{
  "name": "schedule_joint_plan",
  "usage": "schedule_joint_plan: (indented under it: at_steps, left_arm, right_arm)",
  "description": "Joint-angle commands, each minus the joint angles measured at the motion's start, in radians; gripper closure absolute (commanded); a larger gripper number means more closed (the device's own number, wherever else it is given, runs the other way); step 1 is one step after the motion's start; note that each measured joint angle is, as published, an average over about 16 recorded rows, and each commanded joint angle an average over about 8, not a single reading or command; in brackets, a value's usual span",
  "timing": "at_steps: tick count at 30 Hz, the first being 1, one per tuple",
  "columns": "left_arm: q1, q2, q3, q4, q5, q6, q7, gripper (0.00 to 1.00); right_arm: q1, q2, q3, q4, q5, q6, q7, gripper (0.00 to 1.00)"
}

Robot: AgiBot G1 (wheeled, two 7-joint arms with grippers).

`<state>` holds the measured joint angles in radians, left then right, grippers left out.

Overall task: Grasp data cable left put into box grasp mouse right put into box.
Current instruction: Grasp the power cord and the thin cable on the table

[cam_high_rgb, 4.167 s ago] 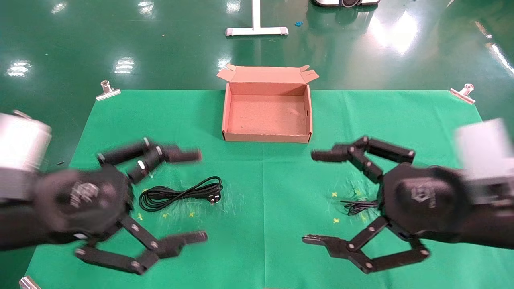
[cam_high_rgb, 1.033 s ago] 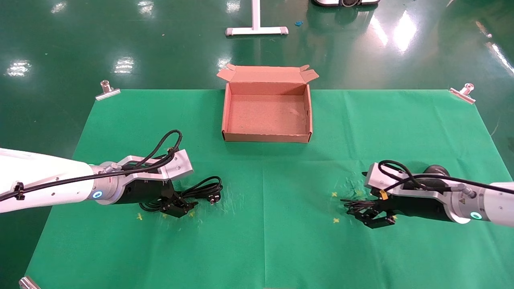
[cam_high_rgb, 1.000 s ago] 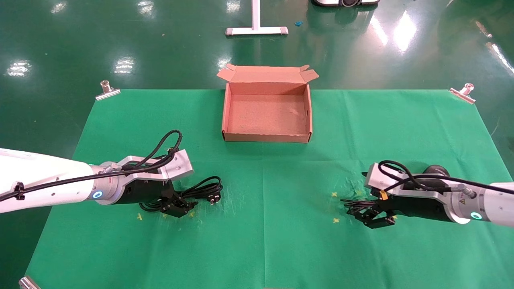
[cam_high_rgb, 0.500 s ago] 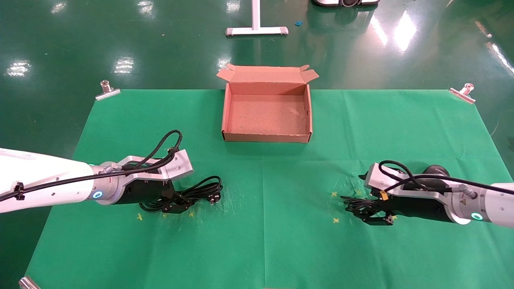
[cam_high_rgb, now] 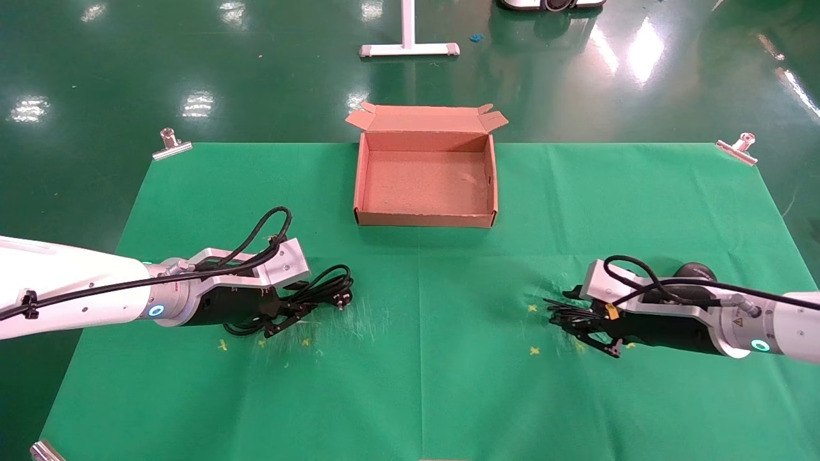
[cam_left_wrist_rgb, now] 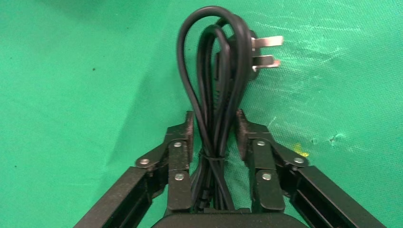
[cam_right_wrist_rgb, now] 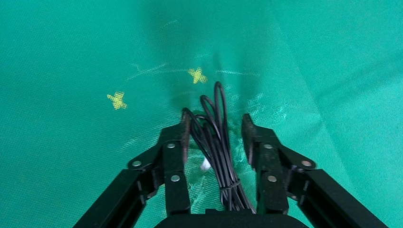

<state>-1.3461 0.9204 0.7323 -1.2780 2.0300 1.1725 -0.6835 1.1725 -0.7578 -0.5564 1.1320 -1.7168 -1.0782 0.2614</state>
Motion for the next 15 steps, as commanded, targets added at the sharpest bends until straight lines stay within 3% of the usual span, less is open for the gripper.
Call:
schedule_joint_plan:
  at_steps: [1, 15]
  left_arm:
    - [0.000, 0.000, 0.000, 0.000, 0.000, 0.000, 0.000, 1.00]
    - [0.000, 0.000, 0.000, 0.000, 0.004, 0.000, 0.000, 1.00]
  right_arm:
    - [0.000, 0.000, 0.000, 0.000, 0.001, 0.000, 0.000, 1.00]
    - [-0.001, 0.001, 0.001, 0.001, -0.001, 0.001, 0.000, 1.00]
